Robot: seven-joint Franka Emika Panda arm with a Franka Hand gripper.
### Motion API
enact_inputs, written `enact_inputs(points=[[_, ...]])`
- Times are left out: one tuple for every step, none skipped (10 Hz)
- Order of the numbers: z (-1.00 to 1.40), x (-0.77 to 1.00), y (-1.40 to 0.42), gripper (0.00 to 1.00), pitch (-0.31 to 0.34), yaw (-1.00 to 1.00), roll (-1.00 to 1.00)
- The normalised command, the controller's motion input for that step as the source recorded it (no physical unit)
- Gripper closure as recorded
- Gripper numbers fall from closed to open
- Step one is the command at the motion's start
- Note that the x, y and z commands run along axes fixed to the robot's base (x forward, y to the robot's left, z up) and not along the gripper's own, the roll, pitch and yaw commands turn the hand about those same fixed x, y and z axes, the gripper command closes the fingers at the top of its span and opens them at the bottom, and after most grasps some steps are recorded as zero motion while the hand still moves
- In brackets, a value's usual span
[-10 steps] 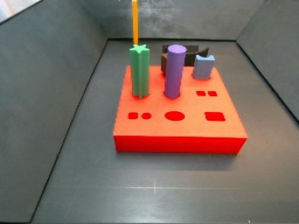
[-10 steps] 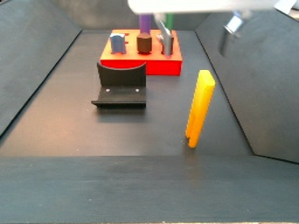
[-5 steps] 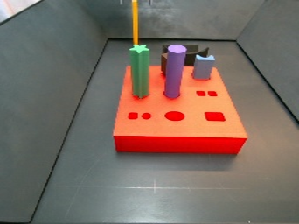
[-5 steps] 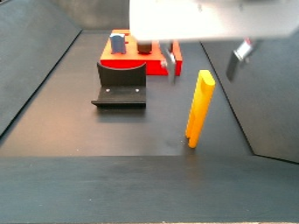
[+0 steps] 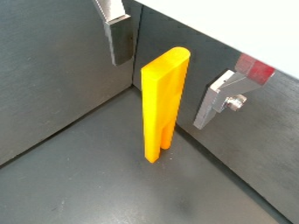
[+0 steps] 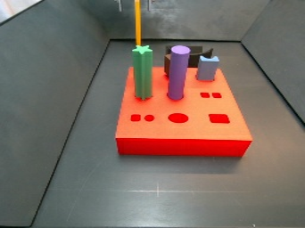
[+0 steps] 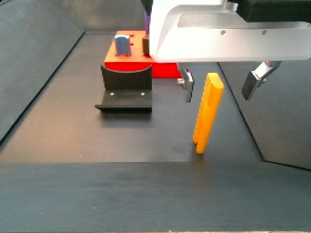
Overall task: Pick up the square-circle object. Move up. Move to above the board. Insert the square-circle object.
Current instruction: Pick up the square-circle object.
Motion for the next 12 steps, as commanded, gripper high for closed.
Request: enact_inputs(points=[[0.0, 0.0, 0.0, 0.0, 0.0, 0.0, 0.0], [0.0, 0.0, 0.0, 1.0, 0.0, 0.0, 0.0], [0.0, 0.0, 0.0, 1.0, 0.0, 0.0, 0.0], [0.0, 0.0, 0.0, 1.0, 0.0, 0.0, 0.0], [0.0, 0.0, 0.0, 1.0, 0.0, 0.0, 0.0], [0.0, 0.0, 0.0, 1.0, 0.0, 0.0, 0.0], [0.0, 0.0, 0.0, 1.0, 0.0, 0.0, 0.0], [0.0, 0.0, 0.0, 1.0, 0.0, 0.0, 0.0], [0.0, 0.0, 0.0, 1.0, 0.0, 0.0, 0.0], [0.0, 0.0, 0.0, 1.0, 0.0, 0.0, 0.0], [0.0, 0.0, 0.0, 1.0, 0.0, 0.0, 0.0], [0.0, 0.0, 0.0, 1.0, 0.0, 0.0, 0.0]])
